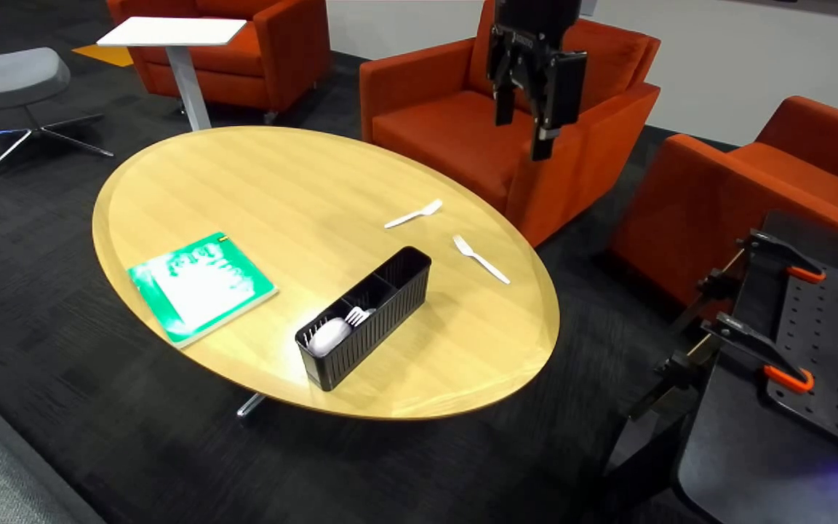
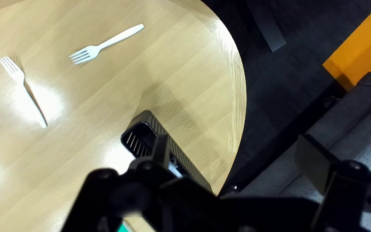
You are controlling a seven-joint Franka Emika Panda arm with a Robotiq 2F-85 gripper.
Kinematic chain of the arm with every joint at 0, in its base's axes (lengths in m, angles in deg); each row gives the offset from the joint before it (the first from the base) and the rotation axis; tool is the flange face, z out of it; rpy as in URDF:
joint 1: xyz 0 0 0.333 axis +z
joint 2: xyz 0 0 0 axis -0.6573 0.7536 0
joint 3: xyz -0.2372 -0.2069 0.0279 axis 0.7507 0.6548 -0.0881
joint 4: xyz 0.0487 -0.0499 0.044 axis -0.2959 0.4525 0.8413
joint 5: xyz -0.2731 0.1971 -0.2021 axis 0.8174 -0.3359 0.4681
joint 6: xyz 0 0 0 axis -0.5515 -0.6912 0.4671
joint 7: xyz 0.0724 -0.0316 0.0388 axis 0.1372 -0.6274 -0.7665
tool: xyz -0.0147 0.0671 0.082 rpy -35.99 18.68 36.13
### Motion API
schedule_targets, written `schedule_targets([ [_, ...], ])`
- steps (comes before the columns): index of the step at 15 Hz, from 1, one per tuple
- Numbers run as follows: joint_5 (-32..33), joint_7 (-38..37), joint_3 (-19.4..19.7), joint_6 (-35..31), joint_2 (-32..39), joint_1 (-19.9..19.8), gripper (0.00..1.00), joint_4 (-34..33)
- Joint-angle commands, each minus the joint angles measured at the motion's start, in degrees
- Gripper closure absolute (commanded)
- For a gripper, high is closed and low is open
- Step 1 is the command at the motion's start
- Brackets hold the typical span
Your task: Move the black object back
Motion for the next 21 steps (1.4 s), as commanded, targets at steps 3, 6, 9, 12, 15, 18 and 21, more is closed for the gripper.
schedule_targets([
  [3, 2.48, -2.10, -0.38, 1.04, 1.31, -0.09, 0.00, -1.11],
  [6, 9.75, 1.21, -0.83, -5.22, 5.07, 0.46, 0.00, -0.89],
  [9, 13.82, 5.39, -1.71, -13.33, 10.33, -0.05, 0.00, -1.24],
  [12, 13.36, 12.87, -3.29, -19.35, 16.87, -1.70, 0.00, -3.17],
  [15, 13.92, 19.33, -3.93, -18.96, 23.24, -2.36, 0.00, -6.65],
  [18, 15.65, 20.89, -2.65, -18.73, 28.00, -1.12, 0.00, -10.10],
  [21, 17.92, 21.26, -1.99, -20.76, 32.28, -0.41, 0.00, -13.62],
])
